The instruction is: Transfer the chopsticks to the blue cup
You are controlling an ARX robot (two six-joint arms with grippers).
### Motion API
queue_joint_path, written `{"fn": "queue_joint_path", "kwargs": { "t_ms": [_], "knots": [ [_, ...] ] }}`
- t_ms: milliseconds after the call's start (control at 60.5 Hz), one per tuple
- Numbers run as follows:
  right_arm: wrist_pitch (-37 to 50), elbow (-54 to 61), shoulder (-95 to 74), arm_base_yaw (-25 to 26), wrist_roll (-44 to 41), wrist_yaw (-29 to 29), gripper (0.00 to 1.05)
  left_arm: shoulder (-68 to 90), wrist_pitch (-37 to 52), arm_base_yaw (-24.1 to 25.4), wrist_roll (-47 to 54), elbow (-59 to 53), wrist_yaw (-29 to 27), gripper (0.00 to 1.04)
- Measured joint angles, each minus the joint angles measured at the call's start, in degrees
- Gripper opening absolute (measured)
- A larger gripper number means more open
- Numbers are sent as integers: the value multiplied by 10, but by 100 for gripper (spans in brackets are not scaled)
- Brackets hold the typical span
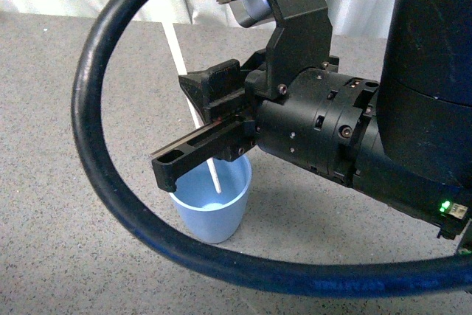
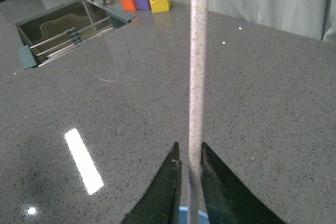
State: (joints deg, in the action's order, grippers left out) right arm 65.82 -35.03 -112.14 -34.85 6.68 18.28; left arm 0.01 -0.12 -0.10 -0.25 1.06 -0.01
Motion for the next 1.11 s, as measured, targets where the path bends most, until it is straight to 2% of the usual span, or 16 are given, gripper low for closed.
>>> {"fn": "queue_joint_path", "kwargs": {
  "t_ms": [33, 215, 281, 298, 347, 413, 463, 545, 661, 793, 893, 926, 1008, 1091, 1107],
  "knots": [
    [-4, 10, 10, 4, -1, 4, 21, 0, 0, 0, 0, 0, 0, 98],
    [-23, 51, 75, 25, 3, 24, 49, 0, 0, 0, 0, 0, 0, 98],
    [-33, 69, 108, 35, 5, 25, 63, 0, 0, 0, 0, 0, 0, 98],
    [-42, 75, 119, 38, 3, 16, 69, 0, 0, 0, 0, 0, 0, 98],
    [-62, 81, 133, 42, -2, -3, 76, 0, 0, 0, 0, 0, 0, 98],
    [-111, 96, 167, 58, -8, -54, 90, 0, 0, 0, 0, 0, 0, 98],
    [-138, 105, 187, 71, -9, -85, 97, 0, 0, 0, 0, 0, 0, 98],
    [-202, 118, 225, 109, -14, -165, 94, 0, 0, 0, 0, 0, 0, 98],
    [-320, 158, 315, 197, -24, -286, 95, 0, 0, 0, 0, 0, 0, 98],
    [-408, 194, 444, 236, -40, -335, 95, 0, 0, 0, 0, 0, 0, 98],
    [-411, 224, 538, 241, -57, -370, 95, 0, 0, 0, 0, 0, 0, 98],
    [-400, 236, 568, 241, -58, -364, 94, 0, 0, 0, 0, 0, 0, 98],
    [-310, 289, 651, 244, -61, -297, 80, 0, 0, 0, 0, 0, 0, 98],
    [-316, 311, 732, 255, -64, -270, 63, 0, 0, 0, 0, 0, 0, 98],
    [-317, 311, 735, 256, -64, -270, 62, 0, 0, 0, 0, 0, 0, 98]
  ]
}}
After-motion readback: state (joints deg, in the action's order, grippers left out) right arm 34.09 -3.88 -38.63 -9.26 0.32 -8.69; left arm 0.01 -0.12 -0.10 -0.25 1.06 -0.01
